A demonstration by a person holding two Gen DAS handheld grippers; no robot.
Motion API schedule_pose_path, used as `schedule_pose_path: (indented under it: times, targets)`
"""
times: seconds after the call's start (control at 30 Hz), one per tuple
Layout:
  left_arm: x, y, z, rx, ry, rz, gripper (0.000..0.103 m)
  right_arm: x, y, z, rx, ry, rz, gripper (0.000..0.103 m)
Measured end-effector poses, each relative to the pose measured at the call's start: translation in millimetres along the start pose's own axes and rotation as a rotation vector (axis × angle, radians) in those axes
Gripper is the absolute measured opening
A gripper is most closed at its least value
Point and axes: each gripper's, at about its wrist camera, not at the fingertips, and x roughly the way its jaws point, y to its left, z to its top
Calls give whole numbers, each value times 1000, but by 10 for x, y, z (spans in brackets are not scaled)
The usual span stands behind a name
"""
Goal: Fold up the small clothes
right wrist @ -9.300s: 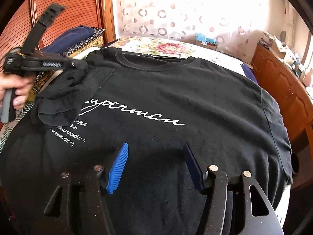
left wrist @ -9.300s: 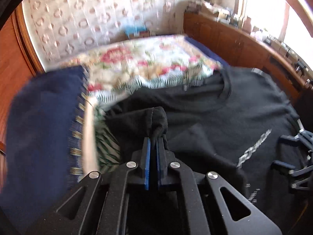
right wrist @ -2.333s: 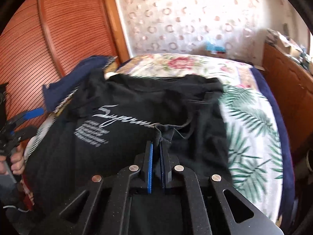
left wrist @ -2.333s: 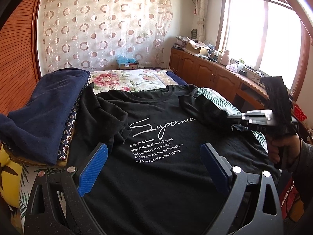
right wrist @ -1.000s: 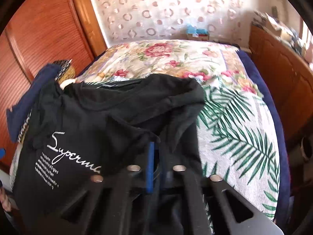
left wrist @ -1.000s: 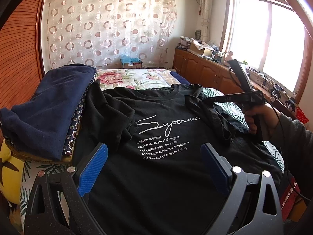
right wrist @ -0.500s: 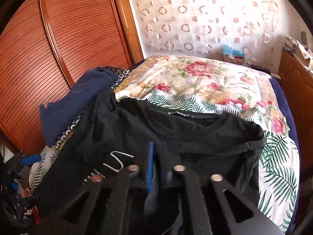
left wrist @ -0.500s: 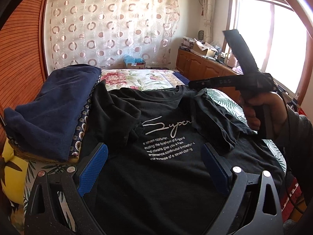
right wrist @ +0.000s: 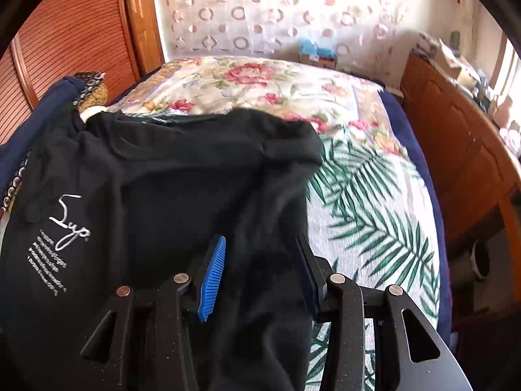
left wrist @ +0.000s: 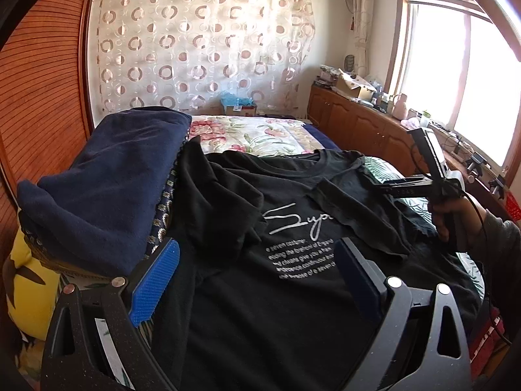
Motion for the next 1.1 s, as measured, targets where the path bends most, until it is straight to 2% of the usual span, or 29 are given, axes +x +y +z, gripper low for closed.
schedule_pose_path:
  times: [0.1, 0.2, 0.27, 0.3, 0.33, 0.5, 0.63, 0.77, 0.9, 1.0, 1.07, 1.1]
  targets:
    - [9, 31, 25, -5, -1, 5, 96, 57, -5, 39, 30, -9, 38, 44]
    - [10, 42, 36, -4, -1, 11, 96, 119, 2, 92, 21, -14, 42, 43]
    - [10, 34, 33, 2, 1, 13, 96, 175, 0, 107, 5, -17, 46, 28]
    - [11, 29, 38, 7, 1, 14, 96, 202, 16, 104, -14, -21, 36, 13]
    - [12, 29, 50, 14, 2, 17, 96, 207, 33, 99, -30, -24, 26, 5]
    - [44, 97, 169, 33, 9, 21, 96, 58, -54, 106, -60, -62, 4, 4]
    - [124, 196, 338, 51, 14, 36, 96, -100, -383, 138, -12, -96, -51, 4]
    - [201, 298, 502, 60, 22, 46, 96, -68, -722, 134, 39, -86, -88, 4]
    - [311, 353, 658, 84, 44, 46, 94, 52, -779, 111, 44, -55, -40, 4]
    - [491, 387, 756, 118, 98, 50, 81, 121, -710, 142, -1, -52, -52, 5]
    - [641, 422, 825, 134, 145, 57, 67, 135, -734, 192, -7, -62, -43, 19]
    - [710, 432, 854, 139, 167, 57, 64, 116, -742, 196, -6, -79, -49, 29]
